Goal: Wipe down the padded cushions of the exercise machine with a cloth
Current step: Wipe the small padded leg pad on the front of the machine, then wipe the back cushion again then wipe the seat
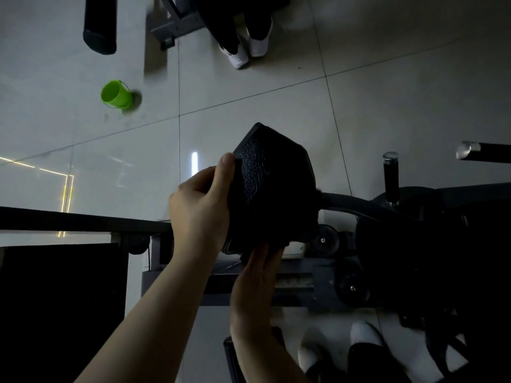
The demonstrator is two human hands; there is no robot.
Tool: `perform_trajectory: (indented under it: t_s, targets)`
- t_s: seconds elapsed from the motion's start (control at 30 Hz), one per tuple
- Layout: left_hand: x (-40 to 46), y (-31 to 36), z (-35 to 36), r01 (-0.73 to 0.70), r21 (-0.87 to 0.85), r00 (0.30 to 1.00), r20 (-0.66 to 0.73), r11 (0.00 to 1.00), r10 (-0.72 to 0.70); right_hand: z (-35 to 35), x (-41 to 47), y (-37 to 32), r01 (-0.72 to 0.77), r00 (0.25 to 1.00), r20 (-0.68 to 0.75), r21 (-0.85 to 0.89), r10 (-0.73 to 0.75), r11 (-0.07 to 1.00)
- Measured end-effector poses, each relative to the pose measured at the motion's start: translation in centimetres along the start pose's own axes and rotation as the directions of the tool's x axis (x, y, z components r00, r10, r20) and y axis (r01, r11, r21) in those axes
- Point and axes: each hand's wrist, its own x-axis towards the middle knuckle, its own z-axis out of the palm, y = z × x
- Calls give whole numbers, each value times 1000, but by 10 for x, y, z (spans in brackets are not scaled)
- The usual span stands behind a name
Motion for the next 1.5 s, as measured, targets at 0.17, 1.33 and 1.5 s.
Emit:
perform_trajectory:
  t_s: [0.17,1.33,1.5]
  targets:
    - [2,-2,1,-5,-12,1000,-17,1000,5,-7,68,44,-365,925,-58,149,376,919]
    - [-317,38,-17,353,-250,699,711,902,-76,-277,-192,-166,-283,930,161,-264,331,922]
    - [-345,71,-24,200,-299,738,672,933,57,-318,-231,-199,-205,979,-66,-396,195,895]
